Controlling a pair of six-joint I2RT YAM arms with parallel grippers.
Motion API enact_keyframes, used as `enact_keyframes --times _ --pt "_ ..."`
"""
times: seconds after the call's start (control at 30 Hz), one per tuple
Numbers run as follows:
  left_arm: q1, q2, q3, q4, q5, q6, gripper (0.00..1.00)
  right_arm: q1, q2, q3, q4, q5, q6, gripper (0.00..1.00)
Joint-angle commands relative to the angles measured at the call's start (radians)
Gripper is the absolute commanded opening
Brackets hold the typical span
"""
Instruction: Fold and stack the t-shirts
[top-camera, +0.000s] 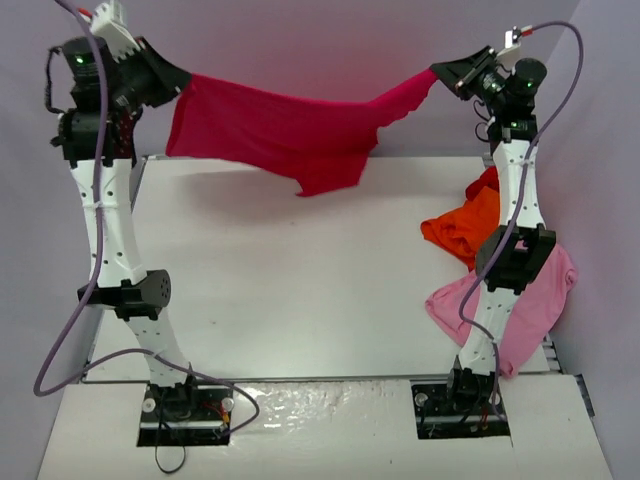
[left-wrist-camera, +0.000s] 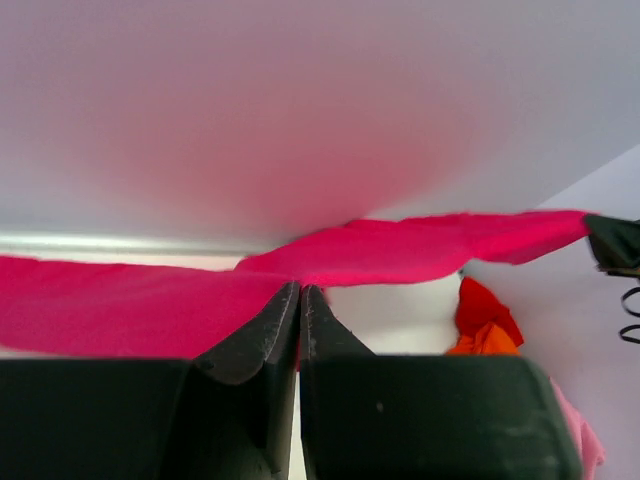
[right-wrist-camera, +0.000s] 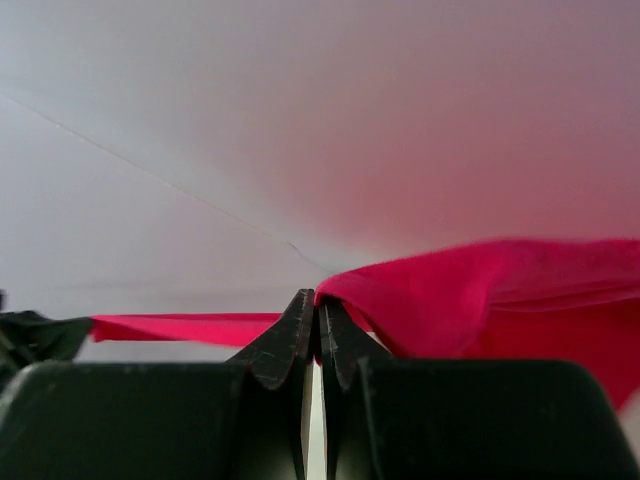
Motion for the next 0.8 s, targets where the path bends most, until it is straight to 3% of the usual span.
enact_keyframes --times 0.0,0.2,0.33,0.53,0.77 --pt "0.013 -0.040 -0.053 0.029 -0.001 0.069 0.00 0.002 -0.129 -0.114 0.090 -0.063 -0.059 0.00" --pt "0.006 -0.235 -0.475 0.129 -0.067 0.073 0.00 0.002 -0.264 -0.369 0.058 -0.055 -0.177 0.00" --pt "0.005 -0.310 -0.663 0.119 -0.104 0.094 0.00 0.000 -0.282 -0.462 0.022 -0.054 -0.214 0.00" --pt "0.005 -0.449 -0.918 0.139 -0.150 0.123 0.00 0.002 -0.382 -0.657 0.020 -0.037 -0.222 0.00" --pt "0.007 -0.602 -1.041 0.077 -0.186 0.177 0.00 0.002 -0.615 -0.895 -0.071 0.045 -0.316 0.00"
